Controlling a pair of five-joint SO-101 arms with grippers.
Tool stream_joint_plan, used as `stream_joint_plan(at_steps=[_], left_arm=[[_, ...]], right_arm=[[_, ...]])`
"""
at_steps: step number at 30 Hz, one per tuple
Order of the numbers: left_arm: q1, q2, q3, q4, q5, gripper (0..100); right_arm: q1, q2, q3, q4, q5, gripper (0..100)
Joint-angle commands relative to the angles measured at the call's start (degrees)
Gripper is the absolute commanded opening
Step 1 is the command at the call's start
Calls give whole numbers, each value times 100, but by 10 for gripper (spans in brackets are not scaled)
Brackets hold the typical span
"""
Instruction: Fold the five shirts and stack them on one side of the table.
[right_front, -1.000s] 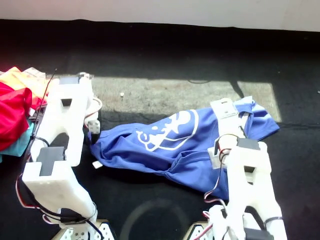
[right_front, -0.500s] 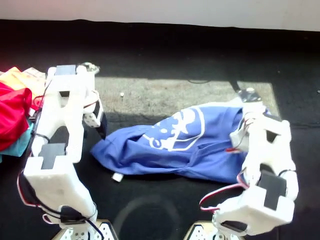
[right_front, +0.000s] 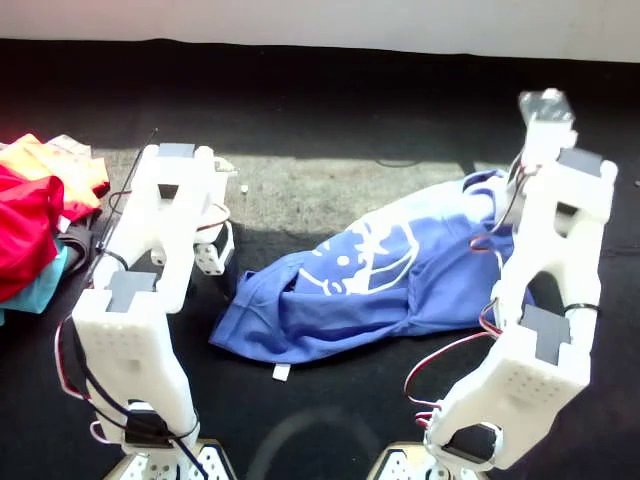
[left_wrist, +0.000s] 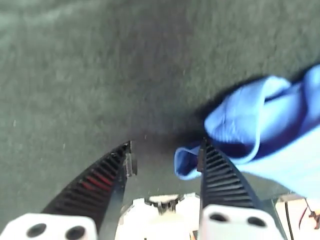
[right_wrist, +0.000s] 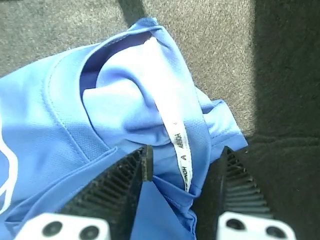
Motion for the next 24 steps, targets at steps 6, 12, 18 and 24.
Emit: stream_joint_plan(at_steps=[6,12,18,24], left_arm=[[505,-2853,1956,-202,-334,207],[593,-3618,3960,-2004,-598,210],[585,-3380,4523,-2787,-598,210],[593,-2475,4268,-3191,-598,207]], right_arm=[[-145,-57,-1481,1235,-123,217],[-127,-66,-1631,2079,-123,217],[-119,-154,-1604,2589,-123,216],[-31,-1314,-1112,2598,-97,216]])
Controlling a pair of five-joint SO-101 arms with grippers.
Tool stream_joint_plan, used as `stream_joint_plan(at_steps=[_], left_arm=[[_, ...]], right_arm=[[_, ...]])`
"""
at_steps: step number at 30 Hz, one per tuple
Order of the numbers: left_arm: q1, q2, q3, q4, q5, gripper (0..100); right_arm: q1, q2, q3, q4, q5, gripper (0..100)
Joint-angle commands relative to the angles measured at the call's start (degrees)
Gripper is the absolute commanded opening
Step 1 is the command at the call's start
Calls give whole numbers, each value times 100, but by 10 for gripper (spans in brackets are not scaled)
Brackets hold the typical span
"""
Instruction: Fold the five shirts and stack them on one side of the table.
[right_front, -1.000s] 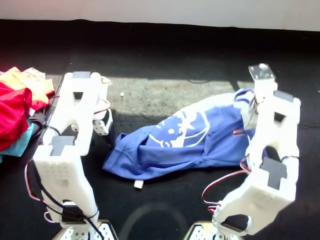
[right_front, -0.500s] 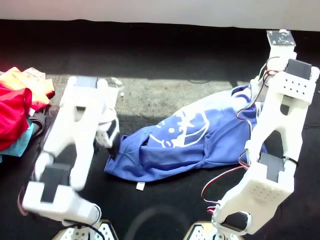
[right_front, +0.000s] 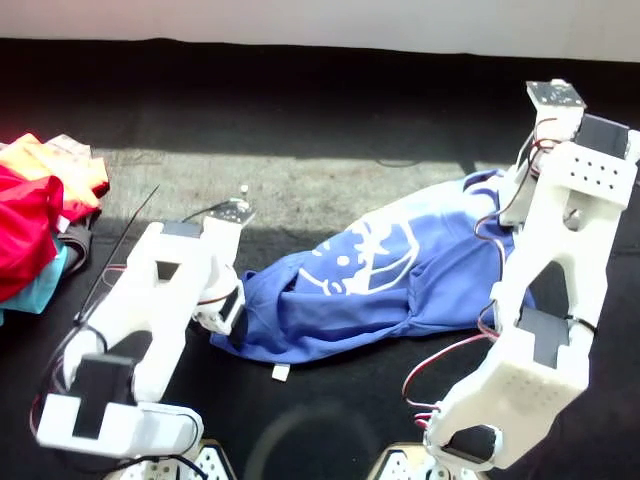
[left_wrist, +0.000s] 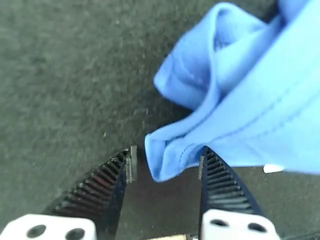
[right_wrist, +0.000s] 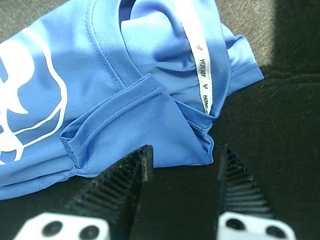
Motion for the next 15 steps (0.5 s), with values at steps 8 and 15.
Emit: stream_joint_plan(at_steps=[8,15], left_arm=[[75,576,-444,-97,-26,44],[31,576,-470,-105,466,9]], right_arm=[[66,-2897,3363,-101,9,216],[-66,-4233,6519,-2149,-26,216]])
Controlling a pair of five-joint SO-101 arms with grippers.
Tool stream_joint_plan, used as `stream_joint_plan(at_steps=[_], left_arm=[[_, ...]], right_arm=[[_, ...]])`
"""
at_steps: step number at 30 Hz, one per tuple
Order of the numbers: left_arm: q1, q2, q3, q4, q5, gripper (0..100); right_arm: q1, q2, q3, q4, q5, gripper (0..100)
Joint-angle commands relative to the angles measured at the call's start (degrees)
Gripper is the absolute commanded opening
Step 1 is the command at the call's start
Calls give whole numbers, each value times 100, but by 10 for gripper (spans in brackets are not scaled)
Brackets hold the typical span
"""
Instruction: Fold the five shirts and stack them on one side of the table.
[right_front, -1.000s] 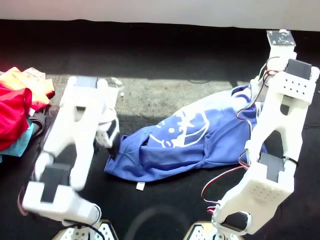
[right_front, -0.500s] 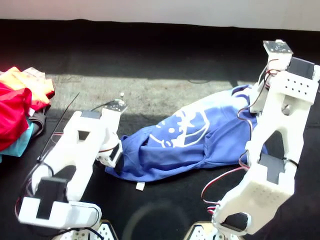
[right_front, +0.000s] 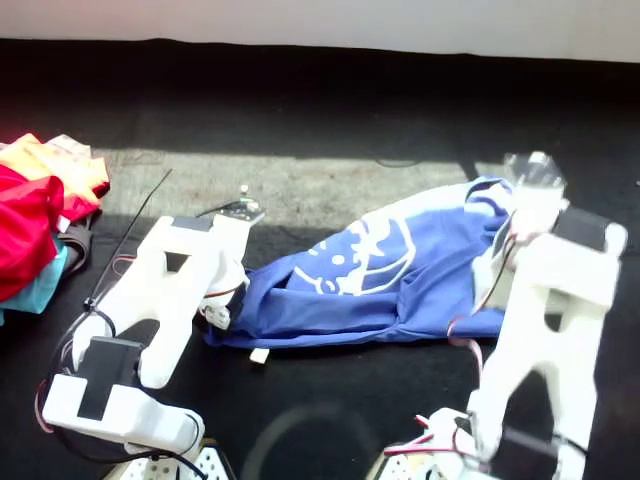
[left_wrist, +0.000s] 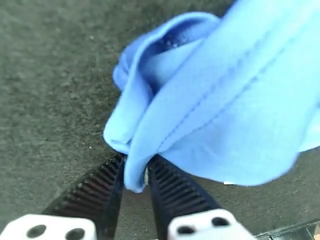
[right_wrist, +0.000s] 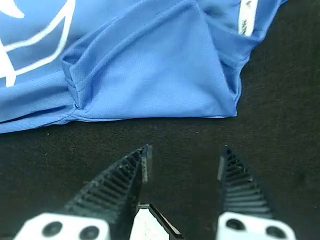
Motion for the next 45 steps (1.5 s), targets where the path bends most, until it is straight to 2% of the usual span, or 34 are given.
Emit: stream_joint_plan(at_steps=[1,7,15,25,38,41,45], left_arm=[[-13,31,-119,-97,422,9],[-4,40,-268,-79,536,10],[13,92,-224,-114,536,11],[13,101,-119,-193,536,10],[22,101,-101,-202,545,10],[22,101,-101,-202,545,11],[22,101,-101,-202,545,11]], right_arm=[[-84,-673,1420,-1200,-35,216],[-101,-813,1956,-2703,-44,216],[-681,-655,1938,-3591,-316,216],[-602,1516,743,-3635,-316,215],[-558,2396,-338,-3635,-290,211],[-558,2607,-418,-3635,-290,152],[-549,2668,-409,-3635,-290,2]])
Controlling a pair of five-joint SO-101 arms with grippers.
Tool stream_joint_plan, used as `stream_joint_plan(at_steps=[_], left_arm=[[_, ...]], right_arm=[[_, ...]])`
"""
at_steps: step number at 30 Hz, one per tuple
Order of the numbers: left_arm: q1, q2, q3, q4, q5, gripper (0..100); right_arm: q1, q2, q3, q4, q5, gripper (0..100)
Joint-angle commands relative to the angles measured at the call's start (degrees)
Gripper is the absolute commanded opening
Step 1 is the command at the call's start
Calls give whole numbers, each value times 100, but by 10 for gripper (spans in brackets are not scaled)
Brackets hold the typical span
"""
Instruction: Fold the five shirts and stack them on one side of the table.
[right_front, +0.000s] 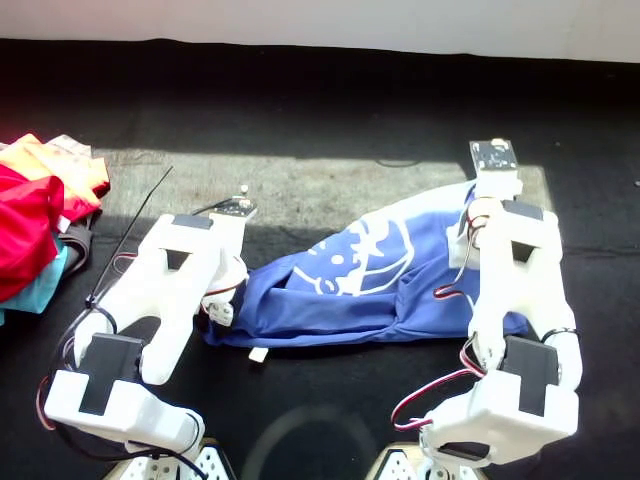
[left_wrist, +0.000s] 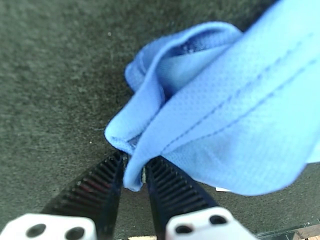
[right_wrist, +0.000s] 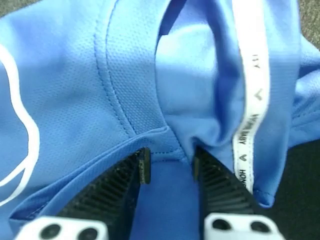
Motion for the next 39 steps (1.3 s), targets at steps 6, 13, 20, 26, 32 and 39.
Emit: stream_joint_plan(at_steps=[6,13,20,26,32,39], left_arm=[[22,48,4,-202,44,11],[22,48,-4,-211,44,11],[22,48,-4,-211,44,12],[22,48,-4,-211,44,12],[22,48,-13,-211,44,12],[13,48,-4,-211,44,12]], right_arm=[[66,-31,-277,66,-35,9],[57,-31,-286,505,-35,81],[57,-31,-286,523,-44,111],[22,-312,-286,523,-44,111],[-75,-1103,-251,514,-18,115],[-198,-558,-268,505,-9,115]])
